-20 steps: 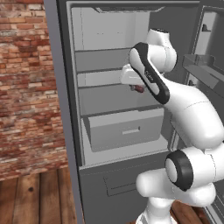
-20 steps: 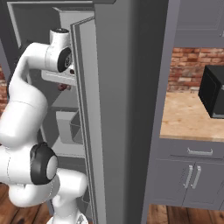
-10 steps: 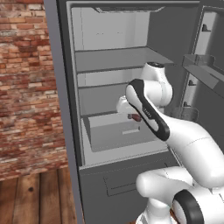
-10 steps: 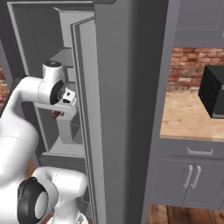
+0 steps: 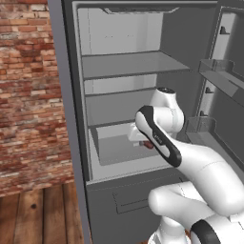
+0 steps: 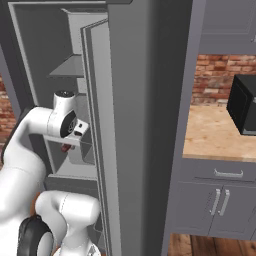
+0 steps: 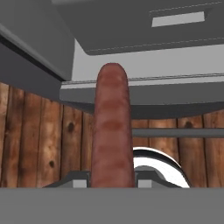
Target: Retrieve the sausage and cheese from the fridge and place them on the cutting board on the counter.
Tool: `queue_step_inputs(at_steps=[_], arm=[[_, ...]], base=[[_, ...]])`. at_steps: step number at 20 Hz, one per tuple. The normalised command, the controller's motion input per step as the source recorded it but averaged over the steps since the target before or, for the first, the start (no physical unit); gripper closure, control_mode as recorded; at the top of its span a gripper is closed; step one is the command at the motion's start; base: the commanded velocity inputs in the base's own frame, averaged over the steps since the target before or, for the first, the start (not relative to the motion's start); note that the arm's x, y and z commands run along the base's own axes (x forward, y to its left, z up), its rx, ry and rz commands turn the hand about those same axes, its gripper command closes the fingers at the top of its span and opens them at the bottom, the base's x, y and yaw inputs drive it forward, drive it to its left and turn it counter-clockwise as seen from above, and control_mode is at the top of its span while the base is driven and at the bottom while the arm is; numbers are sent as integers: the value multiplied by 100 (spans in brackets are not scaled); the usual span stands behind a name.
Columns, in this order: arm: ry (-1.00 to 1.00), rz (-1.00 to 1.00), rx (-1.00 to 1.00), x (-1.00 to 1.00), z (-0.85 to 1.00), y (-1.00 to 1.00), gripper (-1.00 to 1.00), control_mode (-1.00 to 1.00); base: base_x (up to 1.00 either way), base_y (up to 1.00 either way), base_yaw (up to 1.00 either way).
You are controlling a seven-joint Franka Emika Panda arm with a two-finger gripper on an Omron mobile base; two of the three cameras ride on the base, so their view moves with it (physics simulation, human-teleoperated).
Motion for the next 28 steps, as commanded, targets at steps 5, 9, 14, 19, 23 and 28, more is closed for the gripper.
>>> queue_step_inputs(at_steps=[5, 9, 14, 19, 23, 28], arm=[[0, 0, 0, 0, 0, 0, 100, -100], [0, 0, 0, 0, 0, 0, 100, -100], [0, 0, 0, 0, 0, 0, 100, 100], [0, 0, 0, 0, 0, 0, 100, 100], [0, 0, 0, 0, 0, 0, 100, 100], [0, 0, 0, 0, 0, 0, 100, 100]], base=[[0, 0, 0], [0, 0, 0], [0, 0, 0], [0, 0, 0], [-3, 0, 0], [-48, 22, 2]])
